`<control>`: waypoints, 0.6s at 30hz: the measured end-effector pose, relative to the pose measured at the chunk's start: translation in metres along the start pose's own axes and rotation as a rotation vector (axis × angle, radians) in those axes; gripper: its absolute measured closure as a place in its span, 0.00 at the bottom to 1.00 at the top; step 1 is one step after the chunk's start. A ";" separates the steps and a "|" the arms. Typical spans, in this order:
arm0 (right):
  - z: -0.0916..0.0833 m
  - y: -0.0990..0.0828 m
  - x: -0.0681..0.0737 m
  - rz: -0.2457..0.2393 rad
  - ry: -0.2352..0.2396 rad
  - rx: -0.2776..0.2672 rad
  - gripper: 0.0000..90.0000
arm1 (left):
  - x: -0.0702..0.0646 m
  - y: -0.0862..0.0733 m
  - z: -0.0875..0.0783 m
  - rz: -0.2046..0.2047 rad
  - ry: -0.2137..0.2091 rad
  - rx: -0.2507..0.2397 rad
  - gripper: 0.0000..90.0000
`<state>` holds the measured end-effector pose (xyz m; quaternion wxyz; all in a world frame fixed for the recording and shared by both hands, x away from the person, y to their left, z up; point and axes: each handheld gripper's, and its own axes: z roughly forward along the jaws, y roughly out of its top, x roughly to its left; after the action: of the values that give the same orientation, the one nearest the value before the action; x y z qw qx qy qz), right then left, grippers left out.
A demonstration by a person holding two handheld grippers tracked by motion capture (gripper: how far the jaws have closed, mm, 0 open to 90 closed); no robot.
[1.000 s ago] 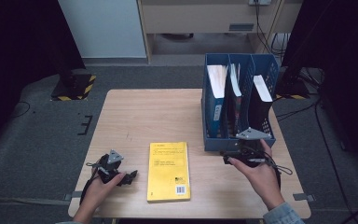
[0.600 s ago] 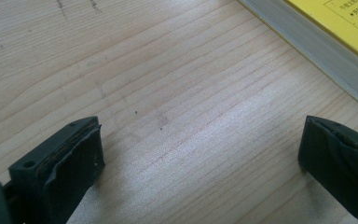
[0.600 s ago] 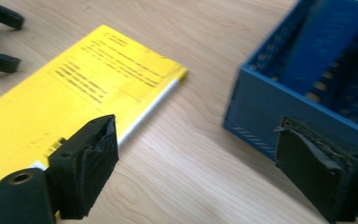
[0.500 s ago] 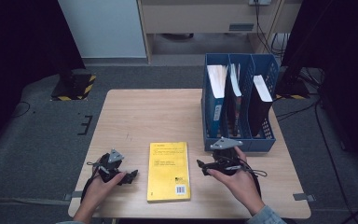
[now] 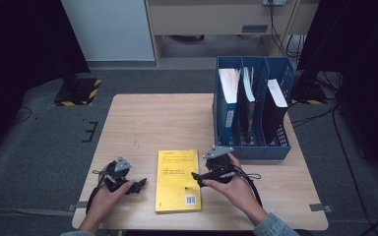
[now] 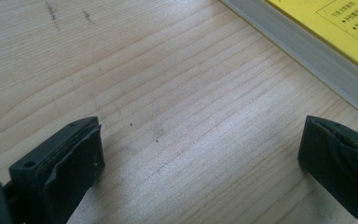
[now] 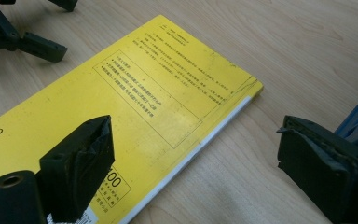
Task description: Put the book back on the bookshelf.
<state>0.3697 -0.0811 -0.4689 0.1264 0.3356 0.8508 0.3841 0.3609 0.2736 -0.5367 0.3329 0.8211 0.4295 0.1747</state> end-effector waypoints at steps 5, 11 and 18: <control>-0.001 -0.009 -0.002 0.051 0.001 0.001 0.12 | -0.001 0.001 0.000 -0.004 0.006 0.003 0.00; 0.013 -0.018 -0.005 0.097 0.017 0.057 0.13 | -0.005 0.003 0.000 0.013 -0.017 0.018 0.01; 0.022 -0.023 0.001 0.130 0.078 0.077 0.13 | -0.013 0.013 -0.010 -0.029 -0.080 0.011 0.06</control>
<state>0.3687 -0.0790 -0.5007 0.0551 0.3796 0.8457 0.3711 0.3550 0.2618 -0.5204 0.3477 0.8229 0.4287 0.1347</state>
